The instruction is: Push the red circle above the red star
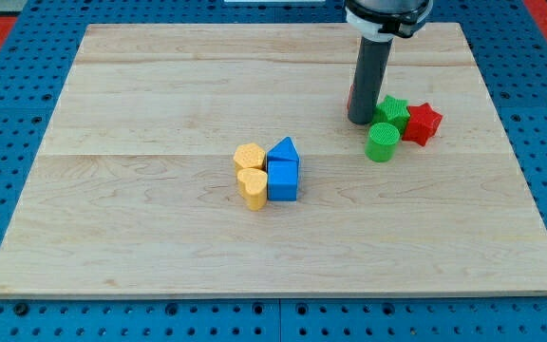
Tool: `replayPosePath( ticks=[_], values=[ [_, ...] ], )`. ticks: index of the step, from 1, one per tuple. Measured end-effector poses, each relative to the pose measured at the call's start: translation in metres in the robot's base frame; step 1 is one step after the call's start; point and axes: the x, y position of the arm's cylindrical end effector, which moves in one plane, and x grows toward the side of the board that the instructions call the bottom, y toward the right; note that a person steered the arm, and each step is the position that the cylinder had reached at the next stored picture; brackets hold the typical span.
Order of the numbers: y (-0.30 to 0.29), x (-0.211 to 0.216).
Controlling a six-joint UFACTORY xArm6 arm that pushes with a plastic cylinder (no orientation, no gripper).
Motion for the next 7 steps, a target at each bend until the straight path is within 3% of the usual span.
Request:
replayPosePath(
  ticks=[3, 7],
  values=[
    [-0.034, -0.012],
    [0.000, -0.030]
  ],
)
